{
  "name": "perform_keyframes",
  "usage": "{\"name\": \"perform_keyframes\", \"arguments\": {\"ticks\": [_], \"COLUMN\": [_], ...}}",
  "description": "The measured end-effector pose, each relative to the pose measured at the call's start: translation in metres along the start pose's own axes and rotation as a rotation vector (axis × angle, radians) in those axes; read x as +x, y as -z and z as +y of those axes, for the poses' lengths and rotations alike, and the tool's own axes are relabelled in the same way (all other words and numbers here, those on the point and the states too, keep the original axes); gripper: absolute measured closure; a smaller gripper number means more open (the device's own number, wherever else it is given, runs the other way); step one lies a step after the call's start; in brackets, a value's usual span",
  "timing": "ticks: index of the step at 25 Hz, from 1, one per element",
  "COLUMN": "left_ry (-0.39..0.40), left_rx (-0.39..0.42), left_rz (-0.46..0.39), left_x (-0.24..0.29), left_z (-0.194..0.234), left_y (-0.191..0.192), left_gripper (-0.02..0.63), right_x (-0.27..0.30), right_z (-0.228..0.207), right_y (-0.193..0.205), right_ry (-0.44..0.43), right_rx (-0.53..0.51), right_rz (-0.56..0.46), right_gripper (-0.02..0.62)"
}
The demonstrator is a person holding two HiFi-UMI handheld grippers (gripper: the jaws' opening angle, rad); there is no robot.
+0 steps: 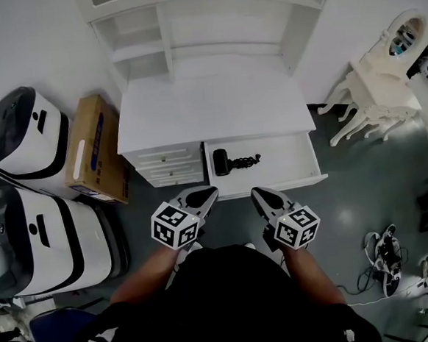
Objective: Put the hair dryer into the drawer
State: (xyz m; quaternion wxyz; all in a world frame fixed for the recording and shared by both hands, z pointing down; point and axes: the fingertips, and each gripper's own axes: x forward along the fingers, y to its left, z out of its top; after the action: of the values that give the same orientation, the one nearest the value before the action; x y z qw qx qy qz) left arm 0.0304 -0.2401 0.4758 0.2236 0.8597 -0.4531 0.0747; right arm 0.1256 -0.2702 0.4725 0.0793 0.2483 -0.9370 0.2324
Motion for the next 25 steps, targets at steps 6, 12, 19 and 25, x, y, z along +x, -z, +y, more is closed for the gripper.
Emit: {"name": "perform_keyframes", "arguments": {"ticks": [6,12,19,25], "left_ry": [-0.003,-0.004,-0.010,-0.009], "left_rx": [0.024,0.025,0.025,0.033], "left_rz": [0.024,0.026,0.027,0.024], "left_x": [0.005,0.002,-0.002,-0.003], "left_z": [-0.009,-0.012,-0.012,-0.013], "left_y": [0.002,0.004,0.007,0.003], "left_gripper": [0.595,0.595,0.595,0.595], "right_x": [-0.009,-0.010,-0.010,-0.011], "right_z": [-0.005,0.002,0.005,0.006], "right_y": [0.005,0.009,0.011,0.009], "right_ry": [-0.003,-0.015,-0.012,-0.010], "right_rx": [0.036,0.022,0.004,-0.005], "right_rz": [-0.032,-0.022,-0.011,-0.009], "right_gripper": [0.569,0.570,0.571,0.569]}}
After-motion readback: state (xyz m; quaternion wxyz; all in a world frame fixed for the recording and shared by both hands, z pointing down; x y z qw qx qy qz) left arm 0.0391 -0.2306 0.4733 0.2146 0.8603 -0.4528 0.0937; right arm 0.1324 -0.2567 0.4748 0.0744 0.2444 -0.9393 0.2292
